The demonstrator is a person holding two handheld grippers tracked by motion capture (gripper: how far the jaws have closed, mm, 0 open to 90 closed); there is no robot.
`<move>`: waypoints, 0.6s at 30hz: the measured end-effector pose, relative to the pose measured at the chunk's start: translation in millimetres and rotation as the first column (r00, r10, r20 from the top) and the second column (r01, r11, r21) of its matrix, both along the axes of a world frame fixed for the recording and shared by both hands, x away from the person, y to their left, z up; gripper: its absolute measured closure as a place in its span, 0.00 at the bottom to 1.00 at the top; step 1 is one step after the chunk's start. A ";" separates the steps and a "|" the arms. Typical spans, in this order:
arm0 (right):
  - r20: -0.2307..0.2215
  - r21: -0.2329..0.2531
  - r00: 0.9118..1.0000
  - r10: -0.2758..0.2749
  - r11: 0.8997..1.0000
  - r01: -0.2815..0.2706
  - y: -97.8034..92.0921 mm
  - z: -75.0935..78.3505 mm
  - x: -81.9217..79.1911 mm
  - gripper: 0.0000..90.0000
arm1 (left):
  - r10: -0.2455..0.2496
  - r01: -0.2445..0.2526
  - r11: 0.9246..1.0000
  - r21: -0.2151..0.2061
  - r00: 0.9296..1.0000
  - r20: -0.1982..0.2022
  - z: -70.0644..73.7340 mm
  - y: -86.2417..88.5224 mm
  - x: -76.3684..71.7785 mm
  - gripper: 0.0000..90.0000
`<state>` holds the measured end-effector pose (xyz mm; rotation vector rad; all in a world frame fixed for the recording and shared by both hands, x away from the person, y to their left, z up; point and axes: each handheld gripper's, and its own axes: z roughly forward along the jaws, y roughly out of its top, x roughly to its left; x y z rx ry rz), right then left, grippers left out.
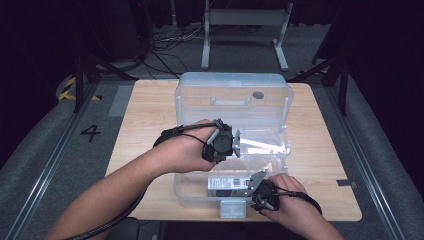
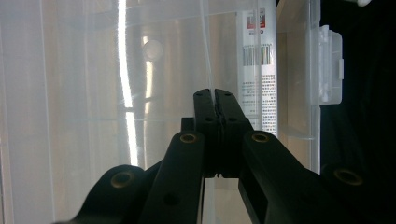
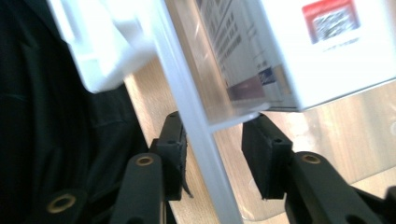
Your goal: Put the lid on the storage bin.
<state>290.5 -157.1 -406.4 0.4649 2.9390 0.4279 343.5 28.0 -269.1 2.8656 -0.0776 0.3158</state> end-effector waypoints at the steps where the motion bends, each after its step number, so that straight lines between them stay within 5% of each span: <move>1: -0.001 0.007 1.000 -0.001 1.000 0.001 -0.7 2.3 -0.1 0.70 | -0.002 0.002 1.000 0.001 1.000 0.004 0.1 -0.1 0.0 0.99; 8: 0.011 0.064 1.000 -0.009 0.998 0.008 -6.0 14.3 -1.4 0.72 | -0.002 0.002 1.000 -0.008 1.000 -0.005 -0.4 0.4 0.0 0.99; 9: 0.013 0.141 1.000 -0.027 0.990 0.025 -8.1 19.4 -3.4 0.73 | -0.001 0.000 1.000 -0.008 1.000 -0.004 -0.4 0.6 -0.1 0.99; 18: 0.003 0.181 1.000 -0.026 0.983 0.025 -16.0 29.7 -4.9 0.74 | -0.001 0.001 1.000 -0.008 1.000 -0.005 -1.4 0.8 -1.9 0.99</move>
